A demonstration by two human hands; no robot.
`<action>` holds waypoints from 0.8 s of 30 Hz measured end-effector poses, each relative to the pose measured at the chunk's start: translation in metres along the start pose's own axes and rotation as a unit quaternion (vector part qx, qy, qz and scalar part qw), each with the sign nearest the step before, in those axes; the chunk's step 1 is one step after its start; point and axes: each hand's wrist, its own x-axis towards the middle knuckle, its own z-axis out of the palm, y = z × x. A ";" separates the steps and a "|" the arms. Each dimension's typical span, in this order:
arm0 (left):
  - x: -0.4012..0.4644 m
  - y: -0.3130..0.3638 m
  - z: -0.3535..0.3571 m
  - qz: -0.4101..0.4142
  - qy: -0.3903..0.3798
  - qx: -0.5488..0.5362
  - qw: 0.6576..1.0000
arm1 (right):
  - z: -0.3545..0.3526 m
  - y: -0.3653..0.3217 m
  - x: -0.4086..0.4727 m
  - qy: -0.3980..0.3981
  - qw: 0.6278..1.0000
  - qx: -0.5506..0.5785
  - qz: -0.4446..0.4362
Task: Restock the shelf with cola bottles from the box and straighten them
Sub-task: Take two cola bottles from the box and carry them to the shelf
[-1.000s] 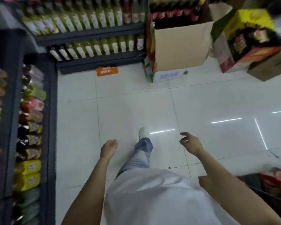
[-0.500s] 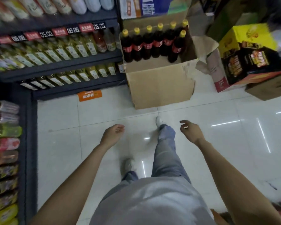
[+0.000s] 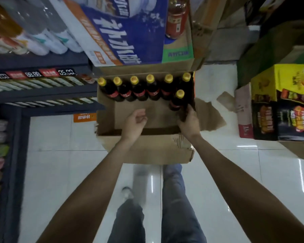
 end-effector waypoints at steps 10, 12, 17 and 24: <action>0.110 0.020 0.081 0.095 0.048 0.061 0.992 | 0.041 0.016 0.085 0.056 0.997 0.027 0.037; 0.121 0.020 0.086 0.113 0.046 0.071 0.990 | 0.047 0.016 0.096 0.080 0.995 0.046 0.040; 0.129 0.018 0.093 0.156 0.065 0.121 0.978 | 0.039 0.008 0.077 0.136 0.987 0.084 0.019; 0.137 0.022 0.117 0.165 0.124 0.237 0.949 | -0.016 -0.012 0.008 0.235 0.953 0.186 -0.050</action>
